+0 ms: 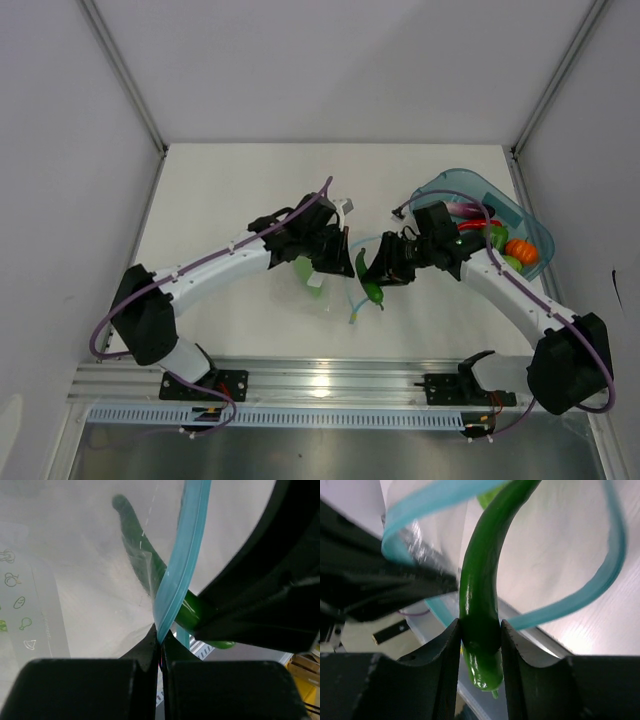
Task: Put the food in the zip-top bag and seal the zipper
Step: Place the fake vegetable in the zipper food storage bag.
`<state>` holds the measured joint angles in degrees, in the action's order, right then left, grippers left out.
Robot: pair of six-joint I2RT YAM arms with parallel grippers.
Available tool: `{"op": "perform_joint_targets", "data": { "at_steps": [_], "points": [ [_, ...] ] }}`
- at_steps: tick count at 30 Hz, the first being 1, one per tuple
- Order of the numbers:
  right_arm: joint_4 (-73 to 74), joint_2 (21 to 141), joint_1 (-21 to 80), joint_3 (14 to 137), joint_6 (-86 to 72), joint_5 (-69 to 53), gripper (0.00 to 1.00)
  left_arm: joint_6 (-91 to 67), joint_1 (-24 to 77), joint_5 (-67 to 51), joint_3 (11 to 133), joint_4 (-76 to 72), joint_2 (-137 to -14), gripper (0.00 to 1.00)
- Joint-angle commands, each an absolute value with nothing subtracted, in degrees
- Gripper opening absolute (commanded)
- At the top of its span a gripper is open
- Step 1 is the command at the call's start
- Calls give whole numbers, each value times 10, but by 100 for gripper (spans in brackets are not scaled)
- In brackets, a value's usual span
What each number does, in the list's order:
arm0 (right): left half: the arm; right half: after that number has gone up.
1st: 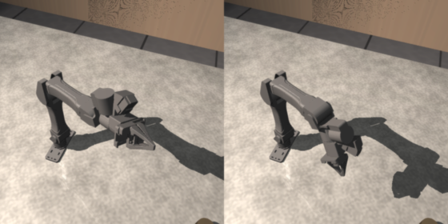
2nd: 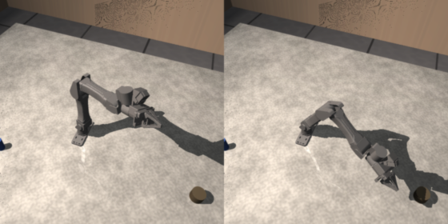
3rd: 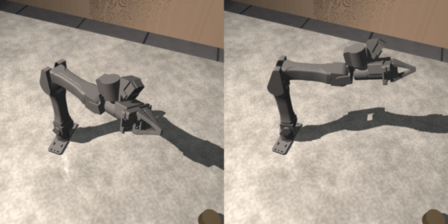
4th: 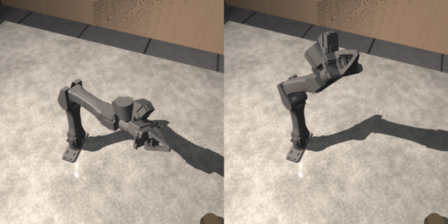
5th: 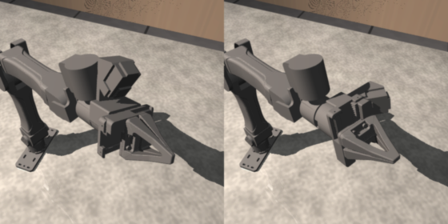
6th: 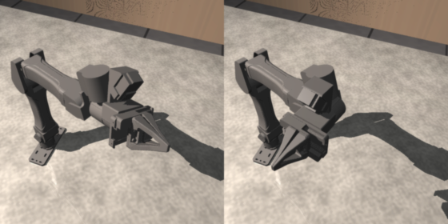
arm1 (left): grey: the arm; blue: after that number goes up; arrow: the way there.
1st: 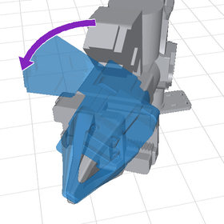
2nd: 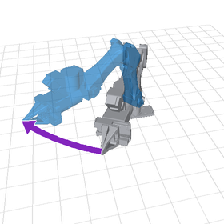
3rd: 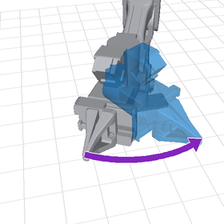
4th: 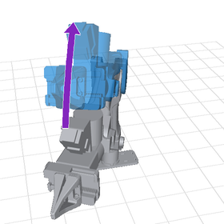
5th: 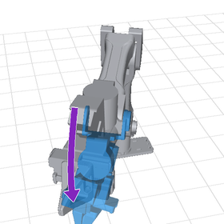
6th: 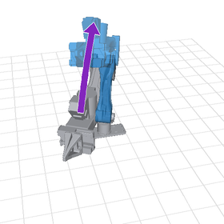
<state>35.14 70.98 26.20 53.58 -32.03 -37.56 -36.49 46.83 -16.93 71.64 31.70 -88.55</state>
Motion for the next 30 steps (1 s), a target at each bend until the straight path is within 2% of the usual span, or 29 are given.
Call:
{"op": "perform_joint_targets", "data": {
  "at_steps": [1,4,6,7,8,9,11,12,18,24,25,27,30],
  "points": [
    [283,735,265,569,-391,-339,20,-371,467,-187,708,292,-849,1],
    [248,749,266,565,-425,-303,22,-376,468,-189,700,282,-836,1],
    [211,753,272,556,-447,-289,29,-379,469,-193,701,283,-835,1],
    [204,756,273,553,-453,-282,43,-380,470,-196,700,282,-833,1],
    [186,758,275,550,-458,-280,48,-381,470,-197,701,280,-833,0],
    [179,759,279,549,-458,-283,60,-381,471,-199,701,281,-833,1],
    [179,762,287,550,-452,-282,71,-381,471,-199,701,284,-834,1],
    [184,760,291,553,-440,-281,83,-381,471,-197,702,285,-832,1],
    [240,715,292,561,-411,-262,86,-380,471,-196,702,280,-836,1],
    [350,636,248,601,-367,-164,85,-377,471,-196,702,280,-839,0],
    [365,628,233,605,-353,-158,87,-376,471,-197,702,280,-841,1],
    [373,613,182,607,-344,-160,99,-374,470,-196,701,280,-842,1],
    [359,586,109,599,-352,-174,99,-374,470,-196,697,279,-843,1]
  ]
}}
